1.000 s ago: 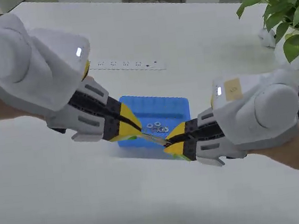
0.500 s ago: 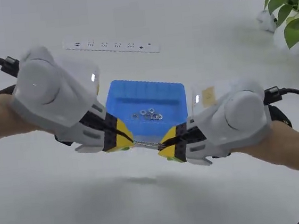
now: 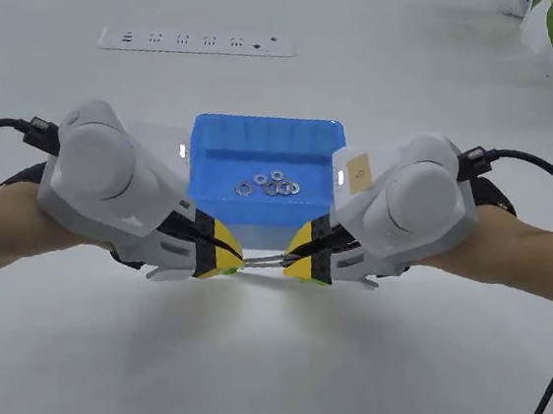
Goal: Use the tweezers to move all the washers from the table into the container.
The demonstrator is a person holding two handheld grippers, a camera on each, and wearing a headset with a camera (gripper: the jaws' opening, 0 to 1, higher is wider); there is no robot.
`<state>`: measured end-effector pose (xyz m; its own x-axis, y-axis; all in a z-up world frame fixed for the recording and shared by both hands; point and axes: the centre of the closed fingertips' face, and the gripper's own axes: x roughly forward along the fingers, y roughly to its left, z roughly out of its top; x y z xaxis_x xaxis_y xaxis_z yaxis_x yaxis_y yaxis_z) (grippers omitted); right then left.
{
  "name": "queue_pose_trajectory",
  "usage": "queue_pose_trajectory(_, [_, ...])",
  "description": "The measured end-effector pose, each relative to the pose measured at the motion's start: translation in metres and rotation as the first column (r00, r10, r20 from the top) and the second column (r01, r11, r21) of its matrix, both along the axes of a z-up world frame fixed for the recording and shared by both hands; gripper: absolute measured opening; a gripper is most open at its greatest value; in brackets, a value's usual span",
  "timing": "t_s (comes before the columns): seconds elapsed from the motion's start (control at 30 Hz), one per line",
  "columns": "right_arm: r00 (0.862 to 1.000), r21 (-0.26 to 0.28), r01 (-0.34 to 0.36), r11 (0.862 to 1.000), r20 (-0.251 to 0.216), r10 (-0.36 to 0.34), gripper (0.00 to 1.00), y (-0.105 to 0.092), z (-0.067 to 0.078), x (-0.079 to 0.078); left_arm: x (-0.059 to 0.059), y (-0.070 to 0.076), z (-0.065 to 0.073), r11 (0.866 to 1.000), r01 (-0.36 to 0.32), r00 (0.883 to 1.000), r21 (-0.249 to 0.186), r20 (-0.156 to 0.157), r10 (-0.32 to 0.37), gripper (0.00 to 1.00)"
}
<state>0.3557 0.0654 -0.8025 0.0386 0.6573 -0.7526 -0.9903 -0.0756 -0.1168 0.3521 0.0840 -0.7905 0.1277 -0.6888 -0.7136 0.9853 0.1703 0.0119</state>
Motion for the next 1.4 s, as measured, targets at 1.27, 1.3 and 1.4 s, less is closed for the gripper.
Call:
queue_pose_trajectory(1.27, [0.928, 0.211, 0.302, 0.930, 0.158, -0.338, 0.34, -0.068, 0.088, -0.019, -0.041, 0.033, 0.084, 0.957, -0.254, 0.946, -0.136, 0.170, 0.276, 0.34])
queue_pose_trajectory(1.3, [0.922, 0.209, 0.313, 0.927, 0.170, -0.349, 0.38, -0.072, 0.091, -0.022, -0.043, 0.034, 0.086, 0.955, -0.261, 0.943, -0.141, 0.174, 0.284, 0.39])
queue_pose_trajectory(1.4, [0.907, 0.202, 0.323, 0.925, 0.214, -0.363, 0.50, -0.078, 0.093, -0.027, -0.048, 0.029, 0.095, 0.902, -0.355, 0.917, -0.247, 0.095, 0.387, 0.63])
